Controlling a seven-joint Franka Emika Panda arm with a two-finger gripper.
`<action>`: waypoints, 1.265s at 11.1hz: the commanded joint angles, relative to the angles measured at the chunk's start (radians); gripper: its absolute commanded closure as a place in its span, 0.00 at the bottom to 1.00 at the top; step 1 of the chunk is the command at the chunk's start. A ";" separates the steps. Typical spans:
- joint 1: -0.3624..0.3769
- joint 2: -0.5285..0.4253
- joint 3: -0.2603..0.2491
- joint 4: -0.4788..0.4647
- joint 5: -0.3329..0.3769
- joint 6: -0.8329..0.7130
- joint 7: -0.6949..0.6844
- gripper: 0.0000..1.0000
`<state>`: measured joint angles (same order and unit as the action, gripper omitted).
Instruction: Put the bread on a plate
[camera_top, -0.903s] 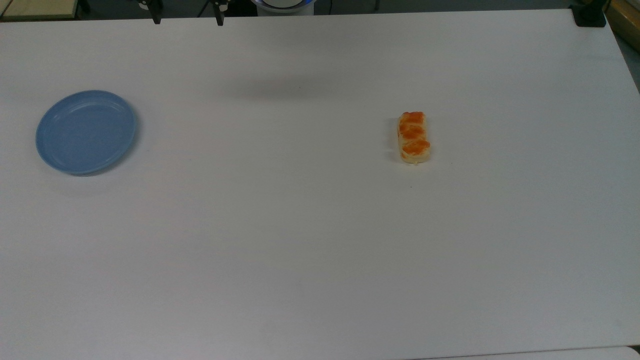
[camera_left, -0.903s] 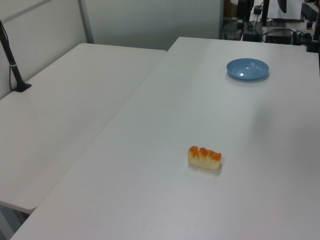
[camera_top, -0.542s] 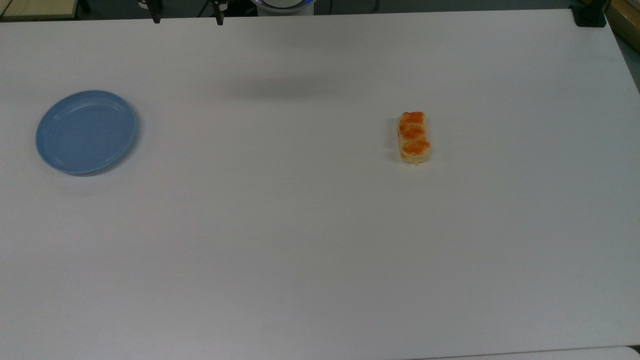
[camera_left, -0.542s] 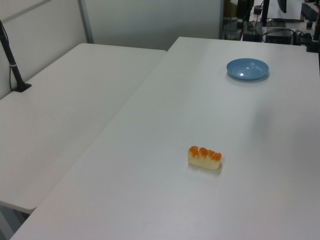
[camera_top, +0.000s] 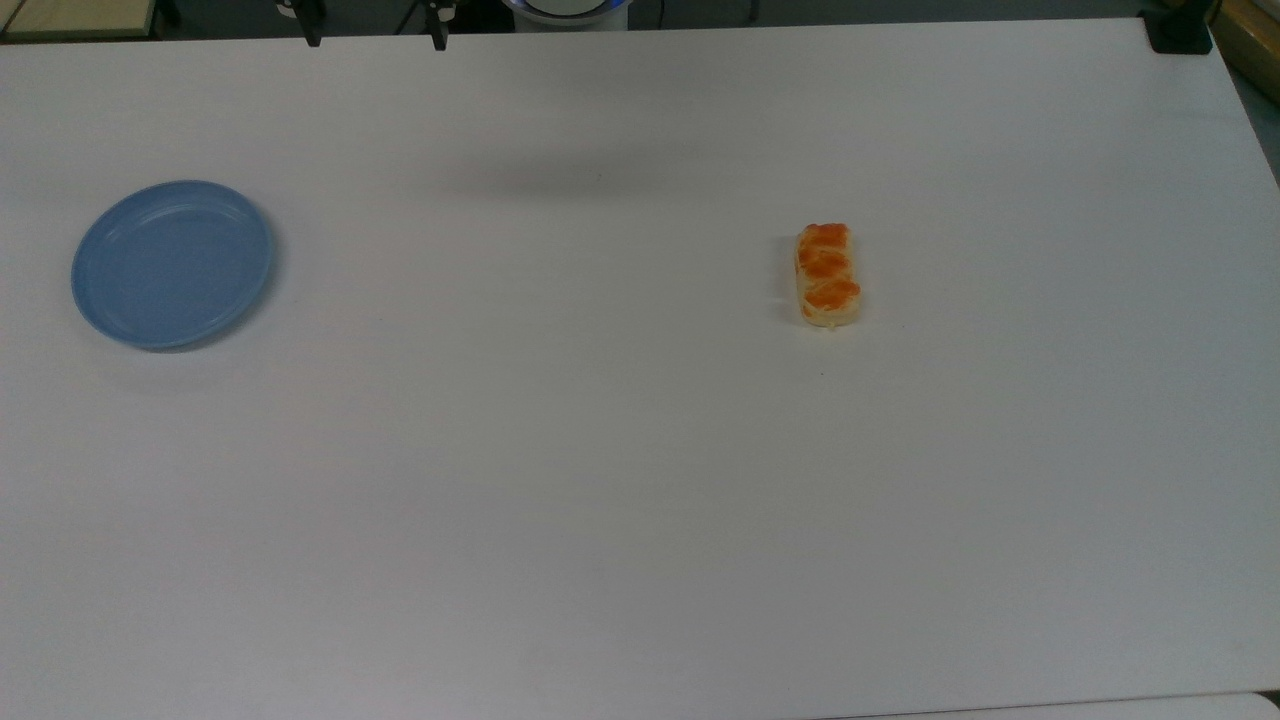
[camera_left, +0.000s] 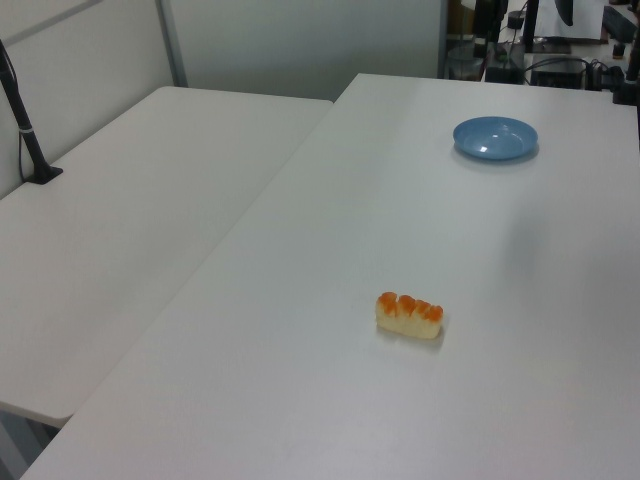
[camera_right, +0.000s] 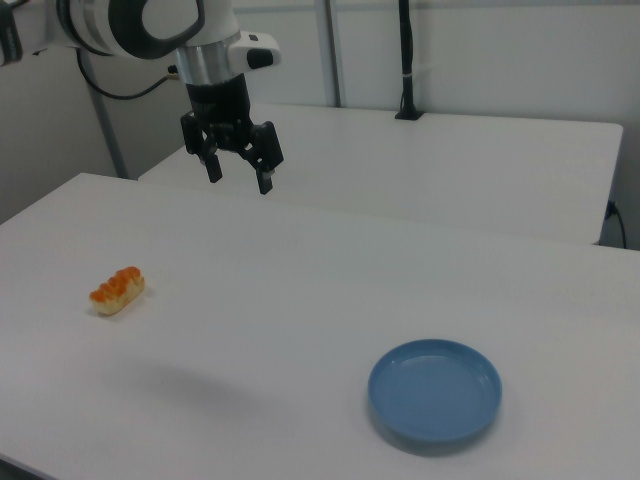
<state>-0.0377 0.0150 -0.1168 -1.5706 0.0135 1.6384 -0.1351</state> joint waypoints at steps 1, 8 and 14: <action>0.013 -0.006 -0.014 0.009 0.019 -0.020 0.011 0.00; 0.007 -0.006 -0.014 0.000 0.019 -0.019 0.011 0.00; 0.010 -0.006 -0.014 -0.005 0.019 0.007 0.012 0.00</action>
<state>-0.0385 0.0150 -0.1169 -1.5714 0.0135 1.6383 -0.1333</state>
